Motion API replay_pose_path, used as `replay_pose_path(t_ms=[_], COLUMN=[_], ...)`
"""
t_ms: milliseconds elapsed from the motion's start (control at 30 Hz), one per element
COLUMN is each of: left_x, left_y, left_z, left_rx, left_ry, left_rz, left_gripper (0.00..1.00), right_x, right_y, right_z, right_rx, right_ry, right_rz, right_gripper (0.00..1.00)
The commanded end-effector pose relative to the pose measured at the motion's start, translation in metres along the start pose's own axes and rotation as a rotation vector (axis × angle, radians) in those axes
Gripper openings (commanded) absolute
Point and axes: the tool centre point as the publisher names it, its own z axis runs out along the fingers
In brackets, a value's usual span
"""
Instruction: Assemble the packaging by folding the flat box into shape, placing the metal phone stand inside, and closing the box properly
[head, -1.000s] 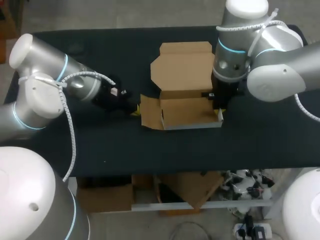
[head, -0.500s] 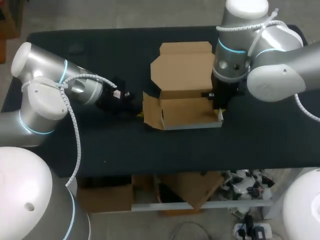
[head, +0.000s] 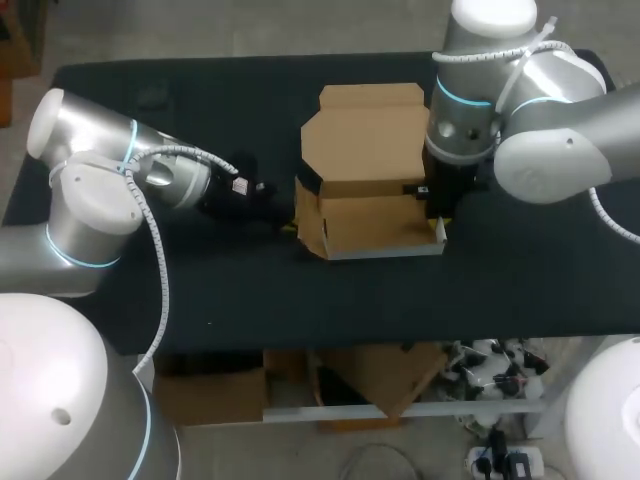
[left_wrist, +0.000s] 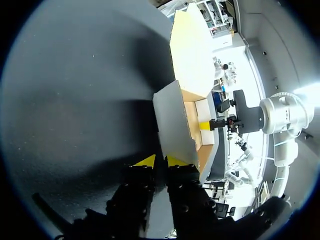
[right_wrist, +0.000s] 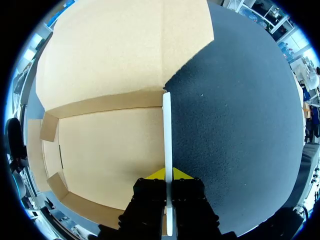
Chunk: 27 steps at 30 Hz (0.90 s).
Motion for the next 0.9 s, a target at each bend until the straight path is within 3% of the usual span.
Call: replay_pose_path(t_ms=[33, 900], left_x=[0.001, 0.014], left_y=[0.001, -0.001], left_z=[0.001, 0.007], left_rx=[0.004, -0.005], left_ry=[0.009, 0.117], left_rz=[0.001, -0.011], left_gripper=[0.27, 0.35], right_x=[0.001, 0.001], right_y=[0.000, 0.000], right_z=[0.001, 0.001], right_rx=[0.001, 0.001], right_ry=[0.000, 0.000], right_rz=[0.000, 0.000], right_gripper=[0.00, 0.00])
